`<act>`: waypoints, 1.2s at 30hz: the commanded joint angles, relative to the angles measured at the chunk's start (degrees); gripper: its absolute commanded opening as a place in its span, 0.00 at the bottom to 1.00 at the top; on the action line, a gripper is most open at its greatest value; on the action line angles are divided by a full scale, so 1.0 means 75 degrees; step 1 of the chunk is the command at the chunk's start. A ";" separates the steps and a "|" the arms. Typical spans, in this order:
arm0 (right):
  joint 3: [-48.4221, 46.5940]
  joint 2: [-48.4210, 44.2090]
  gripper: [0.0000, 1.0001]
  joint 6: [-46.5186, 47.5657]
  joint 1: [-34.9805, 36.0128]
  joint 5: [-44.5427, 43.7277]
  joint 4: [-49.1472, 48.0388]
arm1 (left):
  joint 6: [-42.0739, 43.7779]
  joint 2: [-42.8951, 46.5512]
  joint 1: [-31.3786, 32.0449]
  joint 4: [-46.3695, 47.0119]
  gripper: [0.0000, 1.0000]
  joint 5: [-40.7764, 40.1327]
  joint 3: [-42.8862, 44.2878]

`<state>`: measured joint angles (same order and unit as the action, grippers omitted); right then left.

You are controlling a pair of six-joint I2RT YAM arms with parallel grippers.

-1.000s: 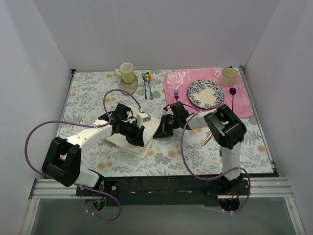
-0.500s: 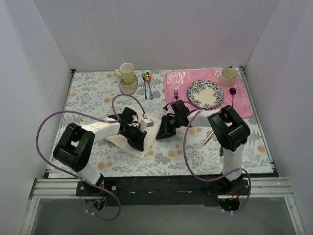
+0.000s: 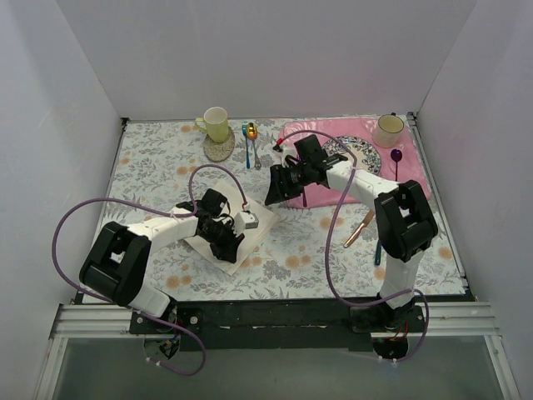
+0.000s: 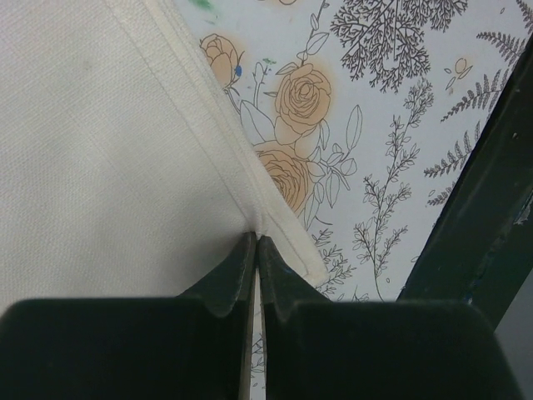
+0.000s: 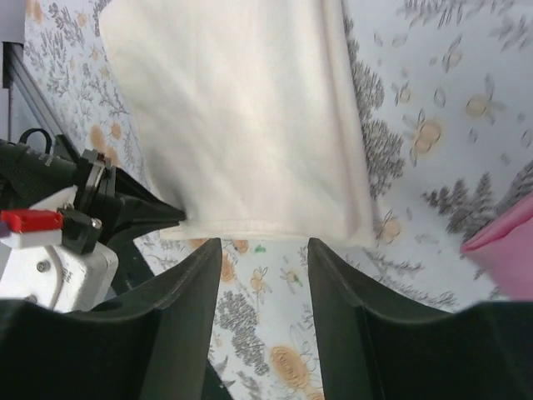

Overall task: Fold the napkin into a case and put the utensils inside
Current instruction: Smooth out the square-folded napkin at the center of the board.

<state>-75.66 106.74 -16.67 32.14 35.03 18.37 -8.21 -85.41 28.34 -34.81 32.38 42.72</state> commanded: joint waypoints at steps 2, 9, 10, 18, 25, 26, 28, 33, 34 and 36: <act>-0.1021 0.0836 0.56 0.1002 0.0015 -0.0720 0.0819 | 0.0485 0.0020 -0.0017 -0.0363 0.00 -0.0462 -0.0153; -0.1280 0.1354 0.56 0.0969 0.0015 -0.0686 0.0892 | 0.0415 -0.0073 -0.0028 -0.0269 0.00 -0.0392 -0.0083; -0.1279 0.1377 0.56 0.0957 0.0015 -0.0709 0.0867 | 0.0403 -0.0050 -0.0017 -0.0269 0.00 -0.0368 -0.0094; -0.1315 0.1612 0.48 0.0828 0.0027 -0.0299 0.0902 | 0.0356 0.0009 -0.0017 -0.0234 0.00 -0.0392 -0.0141; -0.1315 0.1390 0.39 0.0687 0.0027 -0.0135 0.0891 | 0.0321 0.0032 -0.0017 -0.0234 0.00 -0.0368 -0.0211; -0.1326 0.1389 0.36 0.0687 0.0027 -0.0135 0.0890 | 0.0321 0.0055 -0.0028 -0.0234 0.00 -0.0368 -0.0212; -0.1315 0.1354 0.32 0.0675 0.0039 -0.0123 0.0890 | 0.0321 0.0079 -0.0017 -0.0234 0.00 -0.0380 -0.0235; -0.1315 0.1214 0.29 0.0664 0.0051 -0.0252 0.0914 | 0.0297 0.0055 -0.0017 -0.0234 0.00 -0.0368 -0.0235; -0.1315 0.1179 0.32 0.0675 0.0051 -0.0275 0.0914 | 0.0297 0.0044 -0.0017 -0.0234 0.00 -0.0368 -0.0235; -0.1361 0.1167 0.30 0.0687 0.0050 -0.0264 0.0972 | 0.0297 0.0044 -0.0017 -0.0234 0.00 -0.0357 -0.0235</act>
<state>-83.81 118.89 -11.84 32.27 32.73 25.23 -6.85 -85.38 28.29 -35.16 32.51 42.72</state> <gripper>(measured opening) 0.323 0.014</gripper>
